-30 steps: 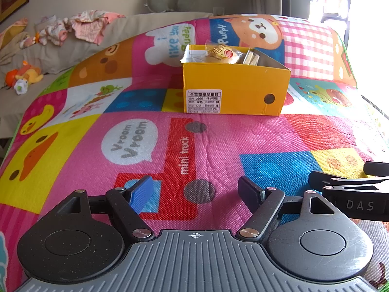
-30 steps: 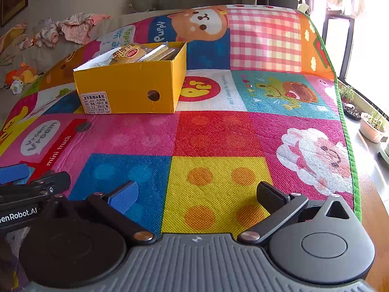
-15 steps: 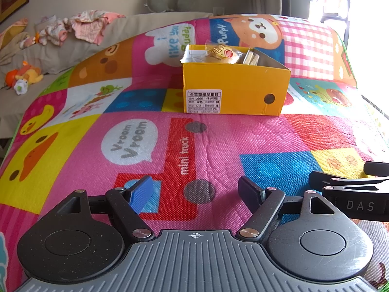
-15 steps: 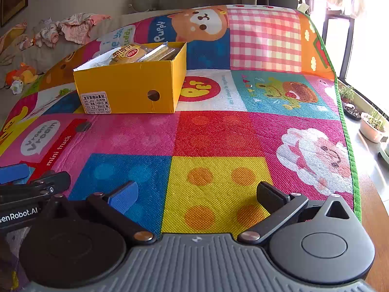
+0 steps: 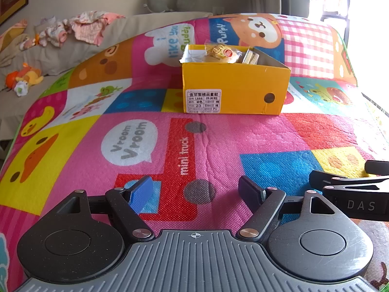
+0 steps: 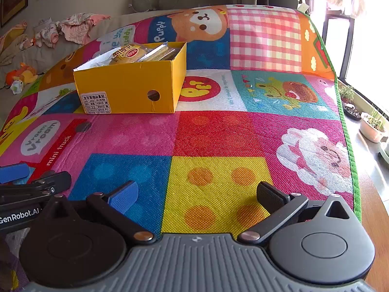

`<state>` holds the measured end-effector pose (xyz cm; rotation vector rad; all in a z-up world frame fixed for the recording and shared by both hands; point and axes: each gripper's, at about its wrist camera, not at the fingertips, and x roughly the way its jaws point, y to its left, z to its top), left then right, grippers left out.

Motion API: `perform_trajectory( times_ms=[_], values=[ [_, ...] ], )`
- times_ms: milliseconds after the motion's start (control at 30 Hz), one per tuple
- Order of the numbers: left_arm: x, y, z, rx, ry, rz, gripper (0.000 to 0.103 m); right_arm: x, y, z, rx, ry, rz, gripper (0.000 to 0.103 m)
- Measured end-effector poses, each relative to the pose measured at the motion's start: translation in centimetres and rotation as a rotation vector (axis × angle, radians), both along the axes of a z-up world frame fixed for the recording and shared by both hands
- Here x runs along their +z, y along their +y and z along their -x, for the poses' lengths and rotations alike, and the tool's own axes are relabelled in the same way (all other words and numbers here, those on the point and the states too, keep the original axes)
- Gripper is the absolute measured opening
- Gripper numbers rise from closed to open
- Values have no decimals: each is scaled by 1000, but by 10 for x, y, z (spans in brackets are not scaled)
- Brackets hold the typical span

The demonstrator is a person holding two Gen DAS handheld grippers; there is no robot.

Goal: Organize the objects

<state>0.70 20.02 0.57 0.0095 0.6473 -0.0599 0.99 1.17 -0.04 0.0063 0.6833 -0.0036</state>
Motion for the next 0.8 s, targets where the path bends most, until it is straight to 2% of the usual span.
perform_trajectory(
  times_ms=[800],
  values=[
    [0,-1,0,8,-1,-6,83,0,0,0,0,0,0,103]
  ],
)
